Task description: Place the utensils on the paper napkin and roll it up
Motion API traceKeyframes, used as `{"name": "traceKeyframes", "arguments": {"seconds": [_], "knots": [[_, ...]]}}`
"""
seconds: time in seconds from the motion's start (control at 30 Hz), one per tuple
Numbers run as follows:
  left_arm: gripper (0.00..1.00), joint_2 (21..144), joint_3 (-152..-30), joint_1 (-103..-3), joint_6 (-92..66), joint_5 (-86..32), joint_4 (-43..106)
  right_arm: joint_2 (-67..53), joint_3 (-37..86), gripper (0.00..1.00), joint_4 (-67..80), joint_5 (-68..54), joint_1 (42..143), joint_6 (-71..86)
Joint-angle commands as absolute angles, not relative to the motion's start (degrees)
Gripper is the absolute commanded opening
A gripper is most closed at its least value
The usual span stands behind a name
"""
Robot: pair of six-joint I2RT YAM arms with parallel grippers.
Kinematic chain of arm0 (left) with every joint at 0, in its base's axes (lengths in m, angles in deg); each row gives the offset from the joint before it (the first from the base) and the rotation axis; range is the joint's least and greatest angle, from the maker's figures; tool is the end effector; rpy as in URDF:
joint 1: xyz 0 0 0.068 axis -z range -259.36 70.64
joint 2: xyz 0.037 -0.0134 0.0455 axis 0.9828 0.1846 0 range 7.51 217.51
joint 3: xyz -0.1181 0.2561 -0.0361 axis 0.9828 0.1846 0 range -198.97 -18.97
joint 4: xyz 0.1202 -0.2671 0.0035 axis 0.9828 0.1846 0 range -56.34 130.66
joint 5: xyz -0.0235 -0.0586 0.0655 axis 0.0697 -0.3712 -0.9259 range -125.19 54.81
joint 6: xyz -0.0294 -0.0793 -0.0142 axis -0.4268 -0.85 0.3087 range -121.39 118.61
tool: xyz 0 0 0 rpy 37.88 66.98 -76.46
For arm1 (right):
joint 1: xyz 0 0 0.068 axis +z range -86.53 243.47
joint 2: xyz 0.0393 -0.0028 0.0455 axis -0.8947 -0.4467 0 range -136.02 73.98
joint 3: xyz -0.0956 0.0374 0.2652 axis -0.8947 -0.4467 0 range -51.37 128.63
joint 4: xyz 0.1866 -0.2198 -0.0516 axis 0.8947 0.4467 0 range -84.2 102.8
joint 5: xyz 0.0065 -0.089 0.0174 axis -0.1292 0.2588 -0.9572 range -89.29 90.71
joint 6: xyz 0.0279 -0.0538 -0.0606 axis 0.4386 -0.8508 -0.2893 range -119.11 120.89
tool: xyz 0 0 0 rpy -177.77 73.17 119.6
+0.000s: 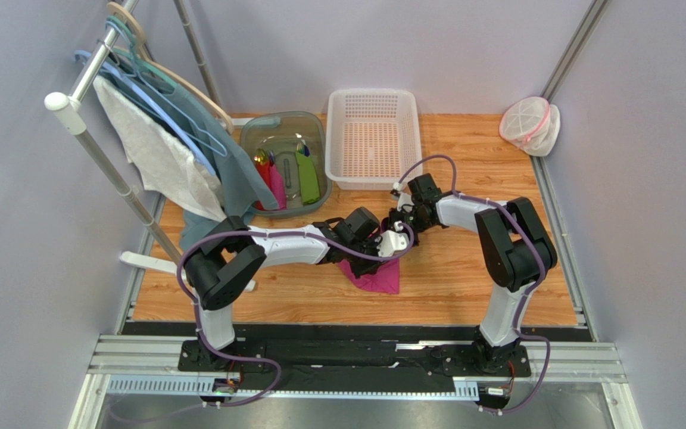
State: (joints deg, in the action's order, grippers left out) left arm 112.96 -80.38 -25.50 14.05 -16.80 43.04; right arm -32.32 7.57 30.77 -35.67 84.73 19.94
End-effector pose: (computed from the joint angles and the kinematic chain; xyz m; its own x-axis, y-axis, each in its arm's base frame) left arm 0.2297 -0.3549 0.1120 -0.2230 0.7337 -0.6418 0.9717 0.2203 -0.0857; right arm 0.3296 0.1762 0.0858 -0.9894 -0.1030 -0.1023 -0.1447 0.7603 0.6332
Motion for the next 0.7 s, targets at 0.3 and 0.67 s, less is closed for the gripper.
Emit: {"name": "traceKeyframes", "arguments": {"seconds": [0.3, 0.67], "knots": [[0.08, 112.6, -79.6, -25.4, 15.6, -16.4, 45.1, -31.7, 10.9, 0.03, 35.3, -35.0, 85.6, 15.0], [0.31, 103.8, -75.5, -27.1, 10.0, -16.3, 45.2, -34.9, 10.2, 0.00, 33.4, -31.5, 86.1, 14.5]]}}
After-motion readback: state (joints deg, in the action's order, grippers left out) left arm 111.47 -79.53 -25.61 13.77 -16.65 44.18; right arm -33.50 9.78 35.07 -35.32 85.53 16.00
